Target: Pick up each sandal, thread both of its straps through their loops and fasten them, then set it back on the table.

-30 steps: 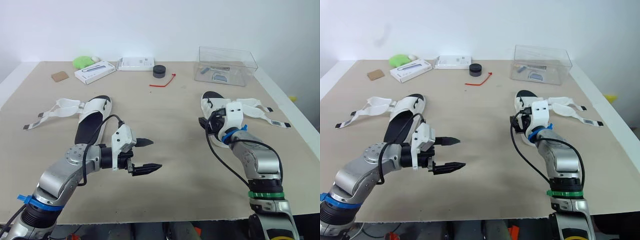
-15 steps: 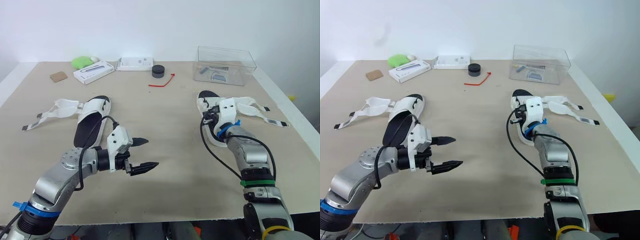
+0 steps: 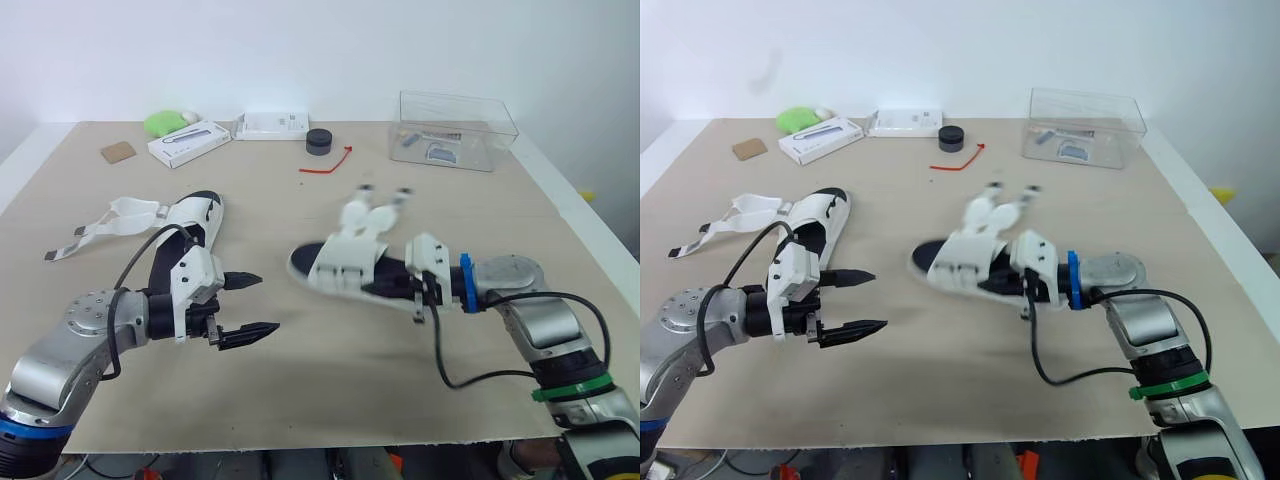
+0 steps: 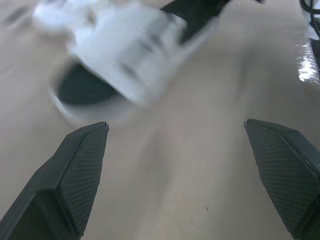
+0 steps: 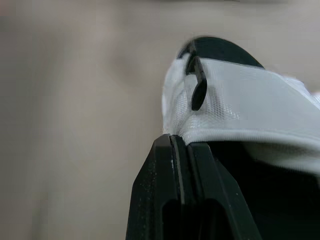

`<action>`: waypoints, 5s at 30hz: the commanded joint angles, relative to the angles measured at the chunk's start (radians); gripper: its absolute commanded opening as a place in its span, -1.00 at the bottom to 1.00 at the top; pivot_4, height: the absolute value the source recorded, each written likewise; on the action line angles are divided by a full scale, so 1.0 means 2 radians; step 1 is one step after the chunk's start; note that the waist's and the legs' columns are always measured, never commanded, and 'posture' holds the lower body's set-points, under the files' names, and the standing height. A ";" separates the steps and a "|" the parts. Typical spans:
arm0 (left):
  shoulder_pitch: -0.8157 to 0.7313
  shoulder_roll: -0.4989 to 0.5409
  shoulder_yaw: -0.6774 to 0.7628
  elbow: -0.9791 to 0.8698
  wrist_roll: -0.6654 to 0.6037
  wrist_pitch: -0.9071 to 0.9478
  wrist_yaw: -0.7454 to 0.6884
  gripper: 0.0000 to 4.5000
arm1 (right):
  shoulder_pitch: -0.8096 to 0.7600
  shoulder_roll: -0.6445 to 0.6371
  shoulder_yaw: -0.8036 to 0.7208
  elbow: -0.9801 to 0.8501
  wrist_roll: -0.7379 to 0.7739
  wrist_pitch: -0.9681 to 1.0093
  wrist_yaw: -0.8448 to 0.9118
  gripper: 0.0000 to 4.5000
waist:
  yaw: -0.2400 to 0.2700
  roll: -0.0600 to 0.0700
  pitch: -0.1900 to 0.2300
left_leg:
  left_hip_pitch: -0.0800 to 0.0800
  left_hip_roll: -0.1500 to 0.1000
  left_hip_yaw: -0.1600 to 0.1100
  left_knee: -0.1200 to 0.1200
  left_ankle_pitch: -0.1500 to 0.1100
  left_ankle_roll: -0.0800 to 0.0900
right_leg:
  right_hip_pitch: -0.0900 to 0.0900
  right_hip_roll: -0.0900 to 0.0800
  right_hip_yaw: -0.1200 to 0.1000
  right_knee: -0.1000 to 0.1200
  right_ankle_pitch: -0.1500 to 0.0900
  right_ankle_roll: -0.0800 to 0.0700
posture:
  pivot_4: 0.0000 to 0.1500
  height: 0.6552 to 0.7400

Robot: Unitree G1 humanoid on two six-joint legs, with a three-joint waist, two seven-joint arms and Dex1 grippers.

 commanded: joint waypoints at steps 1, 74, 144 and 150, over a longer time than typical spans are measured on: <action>0.002 0.007 0.014 -0.004 -0.006 -0.016 -0.014 1.00 | 0.002 -0.024 0.006 -0.033 0.013 -0.043 0.072 -0.95 | 0.000 0.000 0.000 | 0.000 0.000 0.000 0.000 0.000 0.000 | 0.000 0.000 0.000 0.000 0.000 0.000 | 1.00 1.00; -0.078 -0.034 -0.121 0.135 0.127 -0.132 -0.070 -0.99 | -0.158 0.066 -0.120 0.089 0.187 0.487 -0.230 1.00 | 0.000 0.000 0.000 | -0.001 0.000 0.000 0.002 0.001 -0.001 | 0.000 0.001 0.000 0.002 0.002 -0.002 | 1.00 1.00; -0.031 -0.045 -0.126 0.098 0.147 -0.130 -0.027 -1.00 | -0.255 0.213 -0.068 0.323 -0.069 -0.005 -0.110 -0.98 | -0.003 0.000 0.000 | -0.002 0.000 0.000 0.001 0.000 0.000 | -0.001 0.000 0.001 0.000 0.002 0.000 | 1.00 1.00; -0.037 -0.048 -0.131 0.105 0.148 -0.132 -0.030 -1.00 | -0.176 0.195 -0.044 0.220 -0.121 -0.278 -0.122 -0.98 | -0.002 0.000 0.000 | -0.002 0.000 0.001 0.001 0.000 0.000 | -0.001 0.000 0.001 0.000 0.002 0.000 | 1.00 1.00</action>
